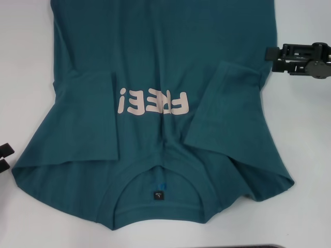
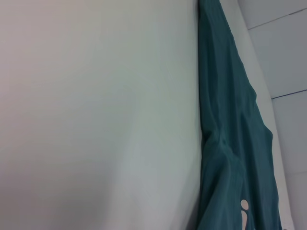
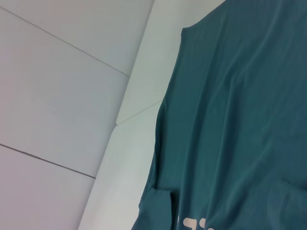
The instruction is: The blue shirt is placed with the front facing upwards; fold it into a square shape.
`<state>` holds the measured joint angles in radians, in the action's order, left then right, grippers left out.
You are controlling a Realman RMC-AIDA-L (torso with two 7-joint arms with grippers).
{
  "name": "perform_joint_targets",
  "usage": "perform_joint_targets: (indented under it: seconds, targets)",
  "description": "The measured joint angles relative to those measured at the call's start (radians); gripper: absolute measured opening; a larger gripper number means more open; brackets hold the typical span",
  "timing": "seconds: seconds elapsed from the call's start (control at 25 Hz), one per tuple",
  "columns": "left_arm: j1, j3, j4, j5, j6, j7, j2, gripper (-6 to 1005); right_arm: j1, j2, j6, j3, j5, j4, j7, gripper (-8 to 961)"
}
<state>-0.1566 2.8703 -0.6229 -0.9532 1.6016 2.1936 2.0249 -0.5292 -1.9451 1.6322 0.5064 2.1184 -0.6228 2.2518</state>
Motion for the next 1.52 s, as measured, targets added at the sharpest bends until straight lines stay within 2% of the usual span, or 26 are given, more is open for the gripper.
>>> perform_joint_targets:
  seconds: [0.68, 1.2, 1.52]
  targets:
    - [-0.011, -0.009, 0.000, 0.038, -0.010, 0.014, 0.007, 626, -0.002, -0.002, 0.000, 0.000, 0.000, 0.006, -0.005, 792]
    - [0.004, -0.009, 0.000, 0.040, 0.070, 0.013, 0.008, 628, -0.002, -0.002, 0.001, 0.000, 0.000, 0.006, -0.006, 792]
    - [0.017, 0.005, -0.001, 0.058, 0.074, 0.034, -0.003, 627, 0.001, 0.000, 0.001, 0.000, 0.000, 0.006, -0.006, 792]
